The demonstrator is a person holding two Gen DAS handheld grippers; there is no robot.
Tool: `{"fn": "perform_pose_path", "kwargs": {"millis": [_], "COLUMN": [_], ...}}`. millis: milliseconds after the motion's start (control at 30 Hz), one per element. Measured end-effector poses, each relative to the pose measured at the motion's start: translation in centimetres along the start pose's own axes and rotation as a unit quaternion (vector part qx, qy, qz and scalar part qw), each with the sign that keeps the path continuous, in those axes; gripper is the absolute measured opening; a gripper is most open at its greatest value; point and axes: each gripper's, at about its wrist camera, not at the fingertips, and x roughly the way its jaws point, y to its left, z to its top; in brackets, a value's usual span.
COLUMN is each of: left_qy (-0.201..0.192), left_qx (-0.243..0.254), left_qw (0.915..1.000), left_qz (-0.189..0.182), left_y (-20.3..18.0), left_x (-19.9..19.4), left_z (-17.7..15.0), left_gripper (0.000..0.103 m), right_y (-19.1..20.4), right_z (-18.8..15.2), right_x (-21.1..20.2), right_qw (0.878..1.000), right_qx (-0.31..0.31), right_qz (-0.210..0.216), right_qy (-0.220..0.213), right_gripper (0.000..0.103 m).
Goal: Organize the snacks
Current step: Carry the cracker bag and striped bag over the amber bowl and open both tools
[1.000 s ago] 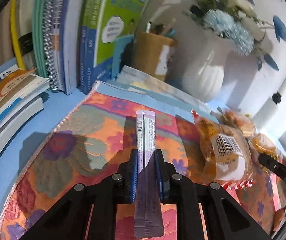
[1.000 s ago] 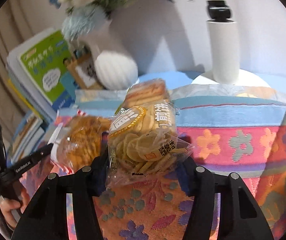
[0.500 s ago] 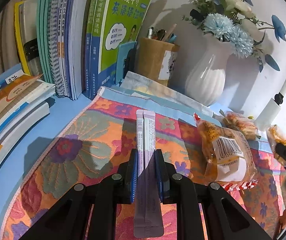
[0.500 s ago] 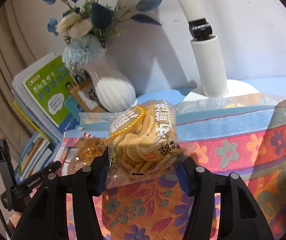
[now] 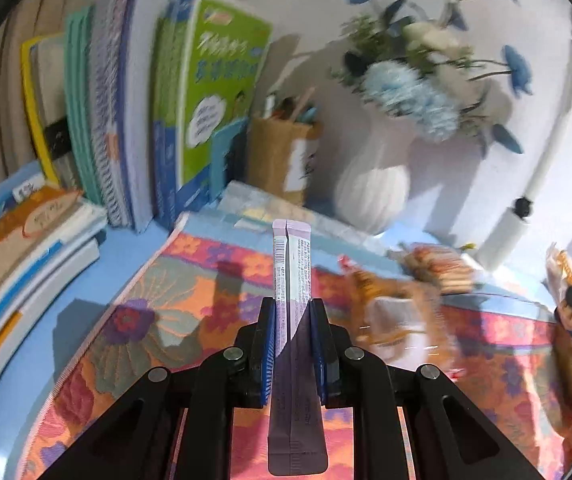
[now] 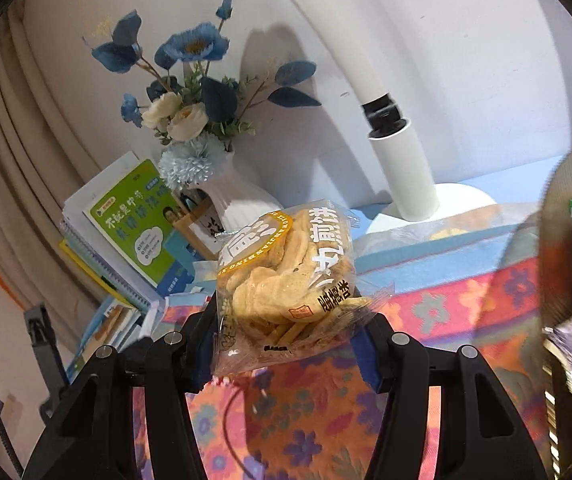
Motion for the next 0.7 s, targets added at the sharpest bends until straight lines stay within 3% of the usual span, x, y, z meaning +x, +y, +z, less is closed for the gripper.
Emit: {"fn": "perform_pose_path", "kwargs": {"millis": [167, 300, 467, 700], "left_qy": [0.0, 0.005, 0.018, 0.046], "left_qx": [0.039, 0.067, 0.101, 0.149], "left_qw": [0.9989, 0.9944, 0.9843, 0.9618], "left_qz": [-0.027, -0.082, -0.143, -0.225], "left_y": [-4.8, -10.2, -17.3, -27.8], "left_x": [-2.5, -4.1, -4.9, -5.3], "left_z": [1.3, 2.1, 2.8, 2.7], "left_gripper": [0.015, 0.015, 0.015, 0.016], "right_y": [0.1, -0.2, -2.1, -7.0], "right_z": [0.6, 2.3, 4.4, 5.9], "right_x": [-4.4, -8.3, -12.5, -17.9], "right_qw": [1.0, 0.998, 0.994, 0.985], "right_qx": [-0.011, -0.027, -0.035, -0.009], "right_qz": [-0.015, -0.038, -0.094, -0.16], "right_qy": [-0.017, -0.035, -0.052, -0.062], "right_gripper": [0.055, 0.055, 0.055, 0.055]}}
